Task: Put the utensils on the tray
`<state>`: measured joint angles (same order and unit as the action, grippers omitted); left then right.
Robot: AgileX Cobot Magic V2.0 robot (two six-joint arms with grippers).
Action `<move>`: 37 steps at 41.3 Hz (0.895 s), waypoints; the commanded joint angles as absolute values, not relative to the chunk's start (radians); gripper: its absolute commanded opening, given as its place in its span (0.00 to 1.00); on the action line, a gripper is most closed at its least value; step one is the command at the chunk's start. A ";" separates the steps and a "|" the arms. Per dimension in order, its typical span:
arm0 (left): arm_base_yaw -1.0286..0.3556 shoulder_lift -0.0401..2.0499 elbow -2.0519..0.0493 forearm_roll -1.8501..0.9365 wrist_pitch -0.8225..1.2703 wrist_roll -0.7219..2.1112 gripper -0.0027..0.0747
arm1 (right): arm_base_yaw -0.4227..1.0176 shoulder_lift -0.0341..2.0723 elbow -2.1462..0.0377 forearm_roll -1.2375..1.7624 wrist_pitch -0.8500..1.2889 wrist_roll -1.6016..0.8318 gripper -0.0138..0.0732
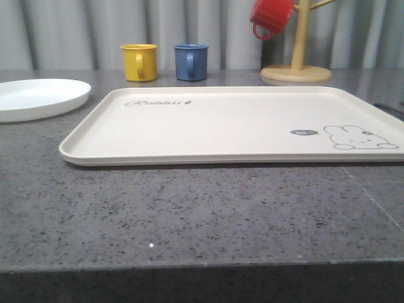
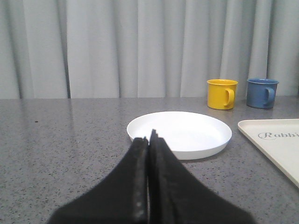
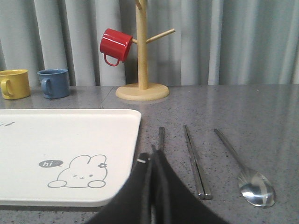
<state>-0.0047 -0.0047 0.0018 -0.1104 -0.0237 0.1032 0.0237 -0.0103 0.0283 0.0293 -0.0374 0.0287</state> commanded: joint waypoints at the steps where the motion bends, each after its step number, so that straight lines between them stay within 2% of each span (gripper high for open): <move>1: -0.004 -0.024 0.016 -0.113 -0.100 0.100 0.01 | 0.017 -0.025 0.026 0.020 -0.114 0.024 0.08; 29: -0.004 -0.024 0.016 -0.113 -0.110 0.100 0.01 | 0.017 -0.025 0.024 0.020 -0.145 0.024 0.08; 37: -0.004 -0.024 -0.048 -0.113 -0.159 0.100 0.01 | 0.017 -0.025 -0.075 0.032 -0.037 0.024 0.08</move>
<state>-0.0047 -0.0047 -0.0008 -0.1104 -0.0687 0.1032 0.0237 -0.0103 0.0054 0.0313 -0.0078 0.0268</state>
